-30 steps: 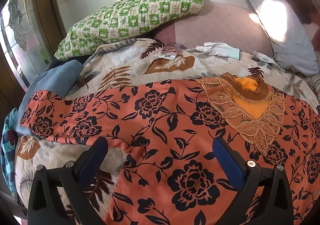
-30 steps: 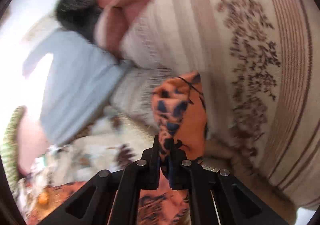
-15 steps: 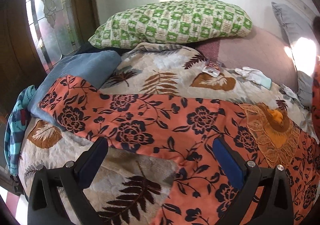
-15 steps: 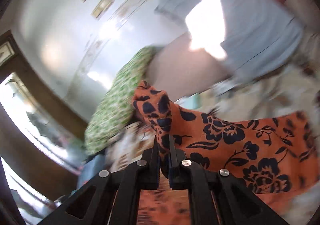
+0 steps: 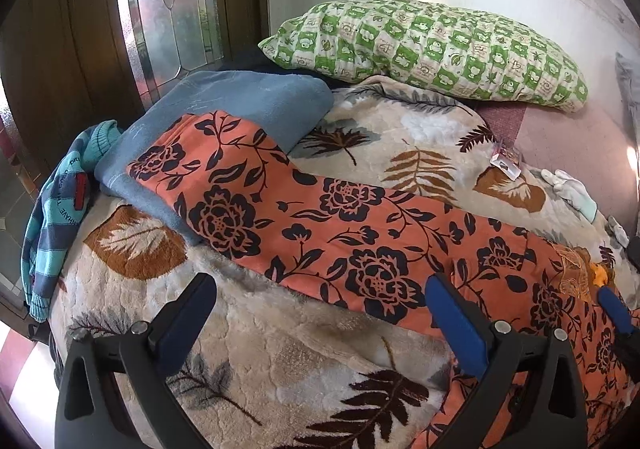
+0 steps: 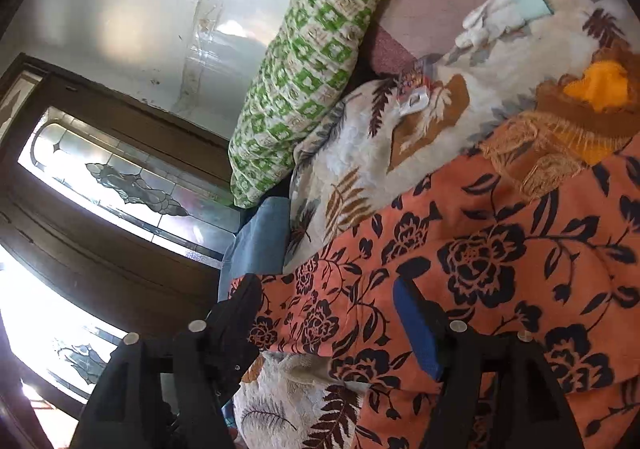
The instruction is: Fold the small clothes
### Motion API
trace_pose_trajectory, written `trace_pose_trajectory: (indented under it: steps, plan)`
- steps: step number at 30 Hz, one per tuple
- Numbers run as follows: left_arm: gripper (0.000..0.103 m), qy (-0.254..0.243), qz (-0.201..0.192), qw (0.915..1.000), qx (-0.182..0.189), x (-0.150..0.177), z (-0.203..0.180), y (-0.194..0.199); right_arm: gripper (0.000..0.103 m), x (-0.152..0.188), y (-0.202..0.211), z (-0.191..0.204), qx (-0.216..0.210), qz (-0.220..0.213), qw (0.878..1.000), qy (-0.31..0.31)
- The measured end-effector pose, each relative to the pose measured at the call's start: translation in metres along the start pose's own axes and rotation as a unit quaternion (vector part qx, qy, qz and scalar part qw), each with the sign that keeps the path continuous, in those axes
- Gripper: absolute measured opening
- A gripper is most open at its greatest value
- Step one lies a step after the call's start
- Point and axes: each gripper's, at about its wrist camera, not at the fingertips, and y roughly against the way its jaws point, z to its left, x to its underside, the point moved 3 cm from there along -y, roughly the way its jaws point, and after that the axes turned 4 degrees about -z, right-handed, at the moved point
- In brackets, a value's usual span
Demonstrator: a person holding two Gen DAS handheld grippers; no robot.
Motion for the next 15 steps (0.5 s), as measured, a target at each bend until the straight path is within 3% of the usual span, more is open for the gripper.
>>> trace_pose_trajectory:
  steps: [2, 6, 8, 11, 13, 14, 15]
  plan:
    - [0.103, -0.002, 0.003, 1.0, 0.001, 0.0, -0.002, -0.001, 0.072, -0.021, 0.02, -0.001, 0.03, -0.027, 0.999, 0.027]
    - [0.103, 0.007, 0.019, 0.9997, -0.01, 0.001, 0.001, -0.01, 0.072, -0.046, 0.067, -0.032, 0.137, -0.043, 0.988, 0.053]
    - [0.103, 0.011, 0.025, 0.9994, -0.019, 0.002, 0.004, -0.016, 0.072, -0.05, 0.087, -0.062, 0.205, -0.035, 0.976, 0.066]
    - [0.103, 0.014, 0.041, 0.9986, -0.03, 0.006, 0.008, -0.026, 0.072, -0.053, 0.108, -0.118, 0.267, -0.009, 0.962, 0.061]
    - [0.103, 0.015, 0.048, 0.998, -0.039, 0.008, 0.01, -0.031, 0.071, -0.055, 0.116, -0.156, 0.326, 0.01, 0.944, 0.059]
    - [0.103, 0.017, 0.05, 0.9976, -0.044, 0.009, 0.01, -0.033, 0.063, -0.056, 0.125, -0.173, 0.352, 0.014, 0.934, 0.057]
    - [0.103, 0.02, 0.052, 0.9974, -0.046, 0.01, 0.01, -0.034, 0.04, -0.058, 0.131, -0.187, 0.365, 0.011, 0.929, 0.056]
